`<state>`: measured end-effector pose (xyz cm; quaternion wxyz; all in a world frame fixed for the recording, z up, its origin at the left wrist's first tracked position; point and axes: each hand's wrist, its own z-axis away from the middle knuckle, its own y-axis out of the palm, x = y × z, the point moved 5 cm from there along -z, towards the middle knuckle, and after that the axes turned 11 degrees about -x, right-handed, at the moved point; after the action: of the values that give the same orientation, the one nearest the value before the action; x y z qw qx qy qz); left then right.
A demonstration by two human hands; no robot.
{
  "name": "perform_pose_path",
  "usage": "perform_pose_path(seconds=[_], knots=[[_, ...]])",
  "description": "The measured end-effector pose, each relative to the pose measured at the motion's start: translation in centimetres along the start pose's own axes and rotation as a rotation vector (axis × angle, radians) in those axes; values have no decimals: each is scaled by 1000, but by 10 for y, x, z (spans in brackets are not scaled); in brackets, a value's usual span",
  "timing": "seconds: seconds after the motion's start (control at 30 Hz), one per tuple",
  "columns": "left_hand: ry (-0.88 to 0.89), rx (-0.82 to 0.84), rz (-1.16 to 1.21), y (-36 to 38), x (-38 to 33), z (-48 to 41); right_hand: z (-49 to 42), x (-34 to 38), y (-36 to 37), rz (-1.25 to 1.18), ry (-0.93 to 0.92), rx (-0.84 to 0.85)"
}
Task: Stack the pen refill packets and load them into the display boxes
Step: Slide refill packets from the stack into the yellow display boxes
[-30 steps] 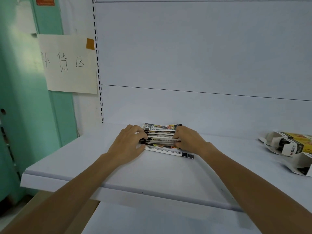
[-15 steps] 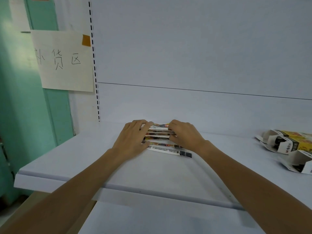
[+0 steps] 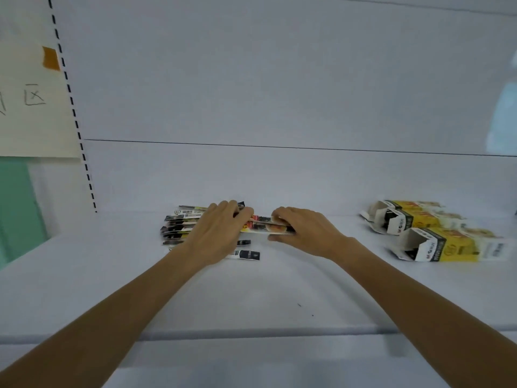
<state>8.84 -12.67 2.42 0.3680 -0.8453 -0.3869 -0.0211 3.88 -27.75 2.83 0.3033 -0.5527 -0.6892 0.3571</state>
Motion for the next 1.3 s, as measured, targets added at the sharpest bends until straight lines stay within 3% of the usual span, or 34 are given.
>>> perform_pose_path(seconds=[0.17,0.33,0.53,0.63,0.73,0.97,1.1,1.3], knots=[[-18,40,56,6,-46,-24,23,-41,-19,41,70,105],[39,-116,-132,10,-106,-52,49,-88,-45,63,99,75],[103,-125,-63,13,-181,-82,82,-143,-82,77,81,21],[61,-165,-49,8,-202,-96,104,-170,-103,42,64,-113],[16,-168,-50,8,-210,-101,130,-204,-122,99,1,-228],[-58,-85,-133,16,-203,-82,196,-316,-126,176,221,-55],[27,-200,-147,16,-209,-80,215,-333,-117,-58,327,-78],[118,-274,-158,9,-216,-76,213,-337,-111,-92,299,-104]])
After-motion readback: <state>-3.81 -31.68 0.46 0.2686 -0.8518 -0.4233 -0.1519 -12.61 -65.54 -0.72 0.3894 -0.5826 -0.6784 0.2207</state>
